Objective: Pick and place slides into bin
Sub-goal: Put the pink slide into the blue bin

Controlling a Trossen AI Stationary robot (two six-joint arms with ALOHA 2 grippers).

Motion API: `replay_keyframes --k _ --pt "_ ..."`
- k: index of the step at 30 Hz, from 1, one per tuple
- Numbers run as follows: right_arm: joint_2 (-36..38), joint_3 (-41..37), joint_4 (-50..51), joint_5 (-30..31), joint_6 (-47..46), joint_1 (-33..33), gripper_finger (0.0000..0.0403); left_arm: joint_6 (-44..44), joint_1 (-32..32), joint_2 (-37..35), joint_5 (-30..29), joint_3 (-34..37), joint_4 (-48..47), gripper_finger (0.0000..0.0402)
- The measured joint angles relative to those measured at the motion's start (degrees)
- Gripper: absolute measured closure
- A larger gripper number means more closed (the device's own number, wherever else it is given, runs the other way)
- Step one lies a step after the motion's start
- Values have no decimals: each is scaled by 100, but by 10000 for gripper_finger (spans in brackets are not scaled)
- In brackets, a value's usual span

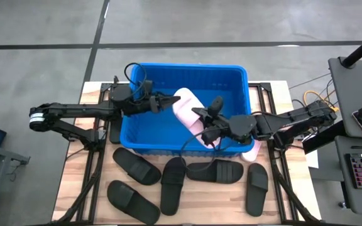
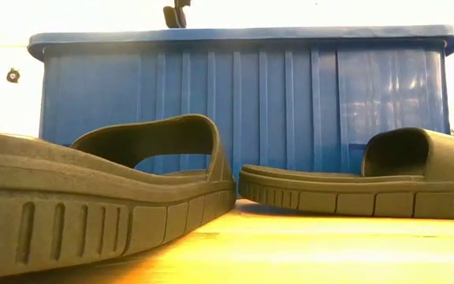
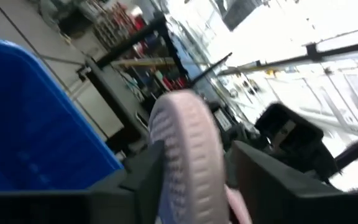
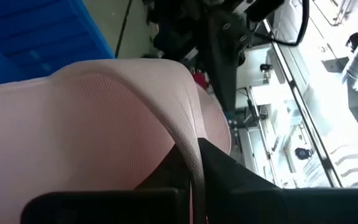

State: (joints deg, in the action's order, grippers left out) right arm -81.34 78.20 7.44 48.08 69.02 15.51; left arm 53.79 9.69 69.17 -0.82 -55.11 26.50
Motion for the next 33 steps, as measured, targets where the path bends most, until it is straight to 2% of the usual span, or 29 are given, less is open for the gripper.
replay_keyframes --k 5,9,15,21,24,33 --pt "199 0 -30 365 -5 -67 393 -249 53 0 -420 7 221 147" --pt "397 49 -26 401 -420 -219 393 -977 148 0 -434 -37 614 122" --pt "892 111 -33 328 -1696 -487 394 -1784 160 0 -644 -24 1543 119" --pt "1287 111 39 -705 -3137 -892 394 -2029 162 -38 -763 -52 1658 119" --pt "1340 148 154 -929 -3584 -1132 394 -2279 160 -137 -757 -36 1655 119" --pt "996 995 1869 -923 -5169 -1726 394 -4278 160 -658 -857 17 1178 119"
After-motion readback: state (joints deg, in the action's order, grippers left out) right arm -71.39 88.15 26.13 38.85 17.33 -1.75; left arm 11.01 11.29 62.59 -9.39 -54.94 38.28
